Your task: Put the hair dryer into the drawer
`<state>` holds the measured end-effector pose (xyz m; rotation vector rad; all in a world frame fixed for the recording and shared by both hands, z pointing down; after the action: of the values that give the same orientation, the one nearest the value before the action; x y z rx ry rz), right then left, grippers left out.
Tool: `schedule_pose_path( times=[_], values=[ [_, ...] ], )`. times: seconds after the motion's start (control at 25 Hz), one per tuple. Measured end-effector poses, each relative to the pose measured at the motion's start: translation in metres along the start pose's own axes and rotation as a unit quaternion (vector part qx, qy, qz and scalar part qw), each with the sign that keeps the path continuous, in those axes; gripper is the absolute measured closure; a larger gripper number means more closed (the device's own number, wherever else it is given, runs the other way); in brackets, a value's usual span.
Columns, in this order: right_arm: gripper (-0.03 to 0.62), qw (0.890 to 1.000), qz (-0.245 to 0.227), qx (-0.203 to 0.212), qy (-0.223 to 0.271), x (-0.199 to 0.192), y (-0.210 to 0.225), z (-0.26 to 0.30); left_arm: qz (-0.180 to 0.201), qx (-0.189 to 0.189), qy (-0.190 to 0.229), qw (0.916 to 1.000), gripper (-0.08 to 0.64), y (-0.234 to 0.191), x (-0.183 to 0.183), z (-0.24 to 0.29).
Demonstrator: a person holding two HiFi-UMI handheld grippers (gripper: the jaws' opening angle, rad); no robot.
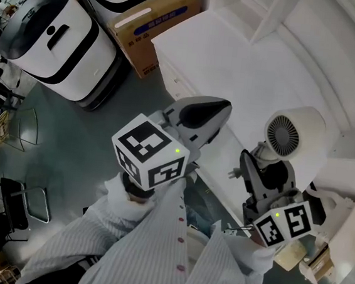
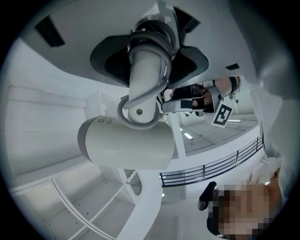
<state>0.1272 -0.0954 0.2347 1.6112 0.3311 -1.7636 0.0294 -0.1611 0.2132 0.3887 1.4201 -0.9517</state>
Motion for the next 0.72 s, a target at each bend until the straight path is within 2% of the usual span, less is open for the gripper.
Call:
schedule_pose_path(
  times=[0.28, 0.44, 0.6, 0.72],
  values=[
    [0.359, 1.0, 0.005, 0.005, -0.015, -0.009, 0.003, 0.019, -0.003, 0.01, -0.013, 0.9999, 0.551, -0.02, -0.008, 0.003],
    [0.359, 0.999, 0.008, 0.007, -0.04, -0.022, 0.011, 0.03, -0.007, 0.015, -0.03, 0.9994, 0.551, -0.031, -0.02, 0.008],
    [0.359, 0.996, 0.0, 0.006, -0.091, -0.054, 0.025, 0.039, 0.011, 0.022, -0.055, 0.9982, 0.551, -0.041, -0.041, 0.017],
    [0.359, 0.992, 0.011, 0.015, -0.124, -0.087, 0.033, 0.05, 0.022, 0.026, -0.068, 0.9971, 0.551, -0.051, -0.061, 0.023]
  ],
)
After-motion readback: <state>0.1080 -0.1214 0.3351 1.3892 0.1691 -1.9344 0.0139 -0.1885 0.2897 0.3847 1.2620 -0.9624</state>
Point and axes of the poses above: the fingertips, and each gripper's own axes: z forward along the fingers, y to its right, x out of its top, the point moved 2 cm from there along -z, backward along the fingers, and after that the axes turned 15 degrees about x, right-handed, at the moved point
